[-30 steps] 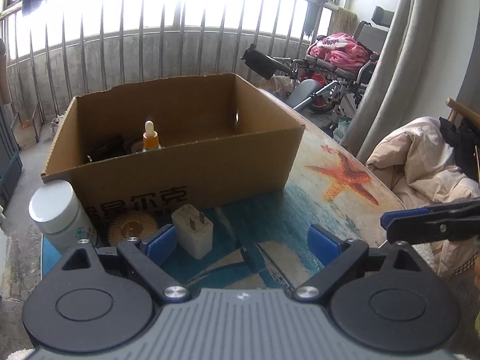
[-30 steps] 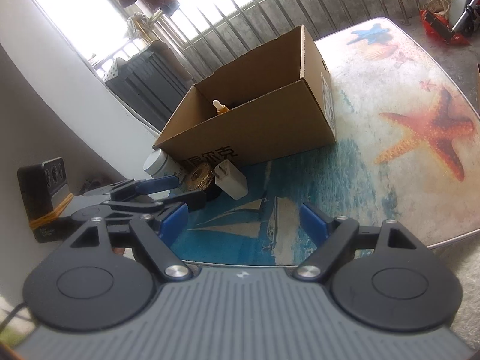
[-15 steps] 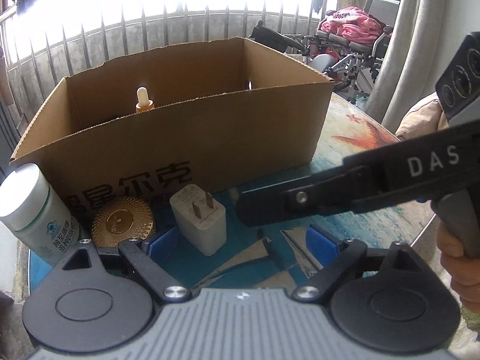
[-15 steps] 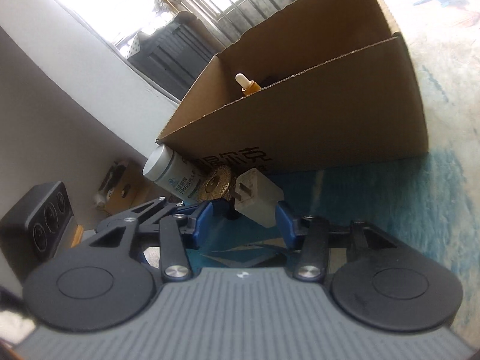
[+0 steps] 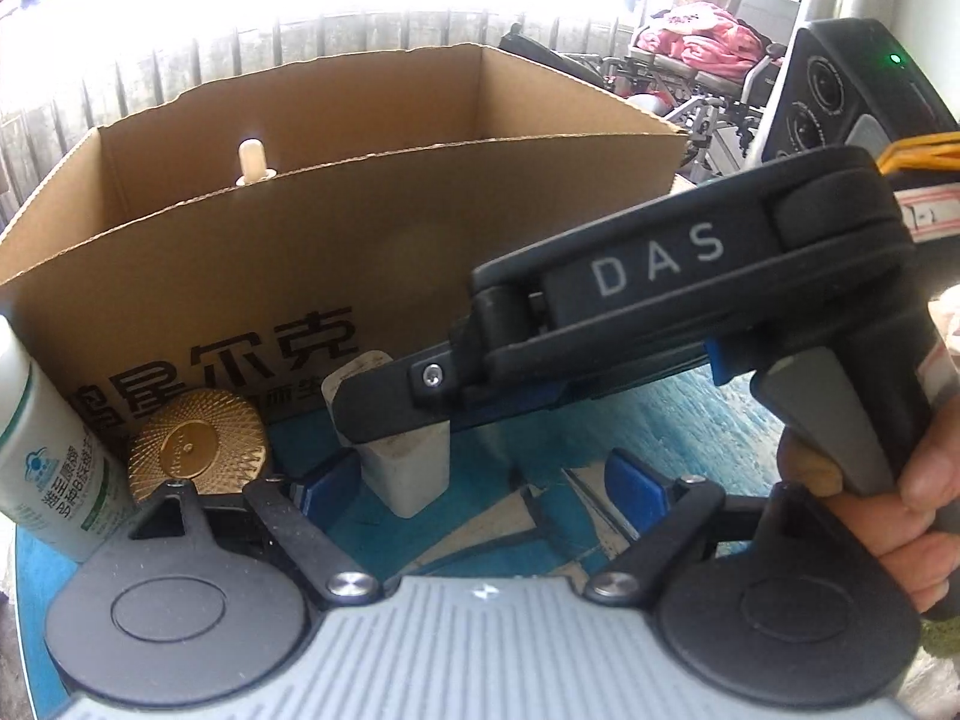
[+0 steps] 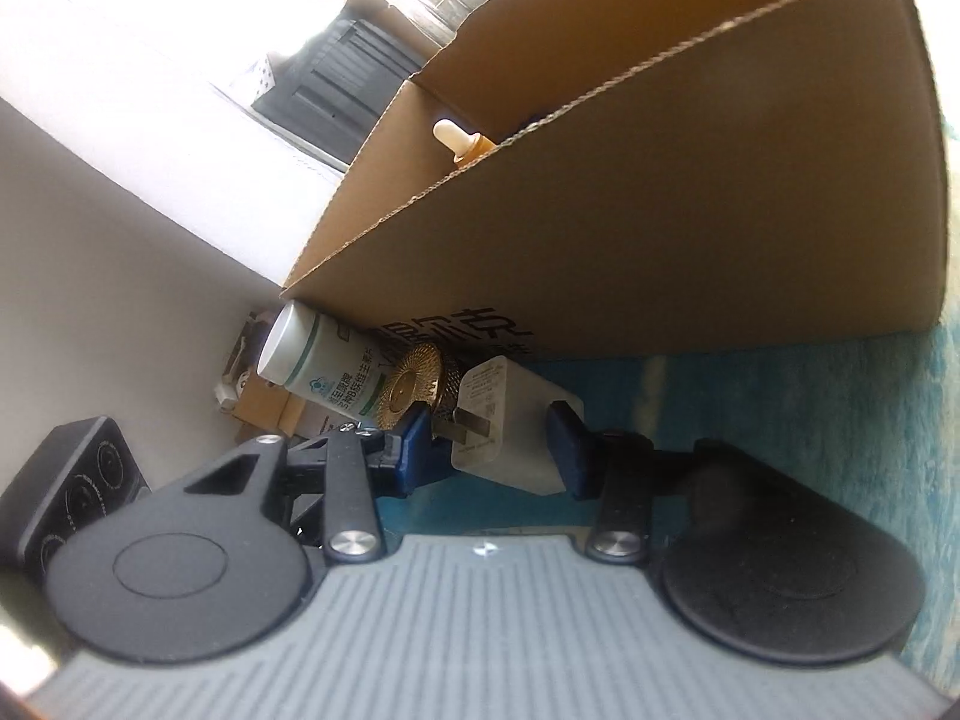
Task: Organize rigid objects
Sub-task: 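Grasp the white charger plug with the right tool, then lift the white charger plug off the table with the right tool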
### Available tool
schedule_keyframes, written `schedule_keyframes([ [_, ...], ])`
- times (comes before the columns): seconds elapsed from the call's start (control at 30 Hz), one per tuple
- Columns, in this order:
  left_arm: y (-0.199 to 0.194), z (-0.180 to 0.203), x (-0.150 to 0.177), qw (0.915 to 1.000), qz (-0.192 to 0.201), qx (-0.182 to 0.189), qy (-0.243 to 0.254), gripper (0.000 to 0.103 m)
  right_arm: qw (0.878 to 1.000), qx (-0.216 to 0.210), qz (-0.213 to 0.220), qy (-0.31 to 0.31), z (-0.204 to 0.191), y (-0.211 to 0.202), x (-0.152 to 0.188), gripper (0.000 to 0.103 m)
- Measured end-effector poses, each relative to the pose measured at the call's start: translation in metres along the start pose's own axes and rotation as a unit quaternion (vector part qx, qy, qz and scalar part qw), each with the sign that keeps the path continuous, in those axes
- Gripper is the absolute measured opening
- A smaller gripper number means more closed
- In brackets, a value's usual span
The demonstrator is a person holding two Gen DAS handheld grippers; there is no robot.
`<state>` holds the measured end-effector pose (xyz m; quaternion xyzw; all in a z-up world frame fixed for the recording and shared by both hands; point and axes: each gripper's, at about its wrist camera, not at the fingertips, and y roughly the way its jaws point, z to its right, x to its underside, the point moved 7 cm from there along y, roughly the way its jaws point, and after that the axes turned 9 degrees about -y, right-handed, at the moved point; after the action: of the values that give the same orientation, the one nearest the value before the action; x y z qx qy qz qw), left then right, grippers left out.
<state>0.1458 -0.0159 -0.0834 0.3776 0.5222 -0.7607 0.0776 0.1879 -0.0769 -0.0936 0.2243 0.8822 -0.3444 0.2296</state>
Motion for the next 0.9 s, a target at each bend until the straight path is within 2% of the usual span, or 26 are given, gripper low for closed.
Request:
schedule_keyframes([
  [0.2,-0.003,0.014,0.003,0.9996,-0.005,0.026,0.010,0.088,1.000,0.011,0.009,0.024,0.010,-0.025,0.011,0.043],
  [0.6,-0.020,0.055,0.017,0.9948,-0.007,0.081,0.062,0.088,0.997,0.046,0.028,0.062,0.022,-0.078,0.045,0.043],
  [0.8,-0.026,0.067,0.025,0.9933,0.001,0.083,0.081,0.087,0.996,0.050,0.033,0.070,0.025,-0.086,0.053,0.043],
  [0.9,-0.029,0.068,0.028,0.9936,0.004,0.076,0.084,0.082,0.995,0.049,0.042,0.074,0.026,-0.091,0.051,0.043],
])
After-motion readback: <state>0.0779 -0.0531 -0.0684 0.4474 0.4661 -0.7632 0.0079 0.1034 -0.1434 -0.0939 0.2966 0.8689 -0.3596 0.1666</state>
